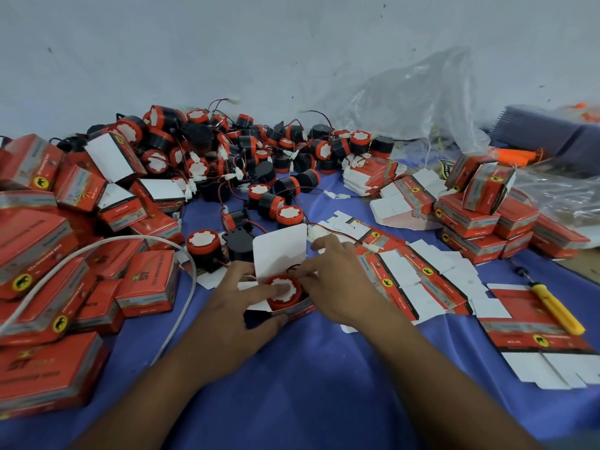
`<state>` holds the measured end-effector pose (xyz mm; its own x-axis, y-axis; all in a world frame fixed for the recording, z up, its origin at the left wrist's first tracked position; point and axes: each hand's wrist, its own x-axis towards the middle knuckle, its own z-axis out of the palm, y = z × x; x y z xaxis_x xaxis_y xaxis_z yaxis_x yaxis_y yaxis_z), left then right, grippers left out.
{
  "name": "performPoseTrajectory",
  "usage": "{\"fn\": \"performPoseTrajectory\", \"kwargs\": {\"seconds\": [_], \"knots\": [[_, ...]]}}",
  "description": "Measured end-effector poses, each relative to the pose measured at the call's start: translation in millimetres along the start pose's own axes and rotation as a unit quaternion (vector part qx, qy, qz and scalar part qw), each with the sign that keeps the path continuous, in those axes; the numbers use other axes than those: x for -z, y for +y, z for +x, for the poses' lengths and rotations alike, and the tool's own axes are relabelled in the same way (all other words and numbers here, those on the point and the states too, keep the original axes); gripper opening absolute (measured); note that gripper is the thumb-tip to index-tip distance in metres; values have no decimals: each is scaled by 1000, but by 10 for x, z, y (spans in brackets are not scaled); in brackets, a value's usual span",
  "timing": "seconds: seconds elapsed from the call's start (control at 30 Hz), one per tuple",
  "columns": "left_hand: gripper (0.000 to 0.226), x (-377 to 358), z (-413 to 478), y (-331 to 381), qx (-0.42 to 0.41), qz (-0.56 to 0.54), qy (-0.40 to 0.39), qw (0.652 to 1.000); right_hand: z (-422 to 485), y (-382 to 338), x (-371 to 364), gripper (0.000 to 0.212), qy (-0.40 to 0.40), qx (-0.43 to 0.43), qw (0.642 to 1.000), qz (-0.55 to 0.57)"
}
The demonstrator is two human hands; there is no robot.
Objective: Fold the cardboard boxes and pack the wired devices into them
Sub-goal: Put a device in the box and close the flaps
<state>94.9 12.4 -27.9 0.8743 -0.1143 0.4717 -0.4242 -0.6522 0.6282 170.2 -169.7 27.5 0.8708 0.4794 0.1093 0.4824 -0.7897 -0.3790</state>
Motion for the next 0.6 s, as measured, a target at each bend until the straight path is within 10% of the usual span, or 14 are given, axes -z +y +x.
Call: {"fn": "performPoseTrajectory", "kwargs": {"seconds": [0.13,0.4,0.6], "knots": [[42,-4,0,19,0,-3,6,1000,12,37,13,28,-58,-16,998,19],[42,16,4,31,10,-13,1,1000,25,18,-64,18,102,-57,987,110],[43,8,7,83,3,-2,5,1000,44,-37,32,24,-23,-16,999,-23]]}}
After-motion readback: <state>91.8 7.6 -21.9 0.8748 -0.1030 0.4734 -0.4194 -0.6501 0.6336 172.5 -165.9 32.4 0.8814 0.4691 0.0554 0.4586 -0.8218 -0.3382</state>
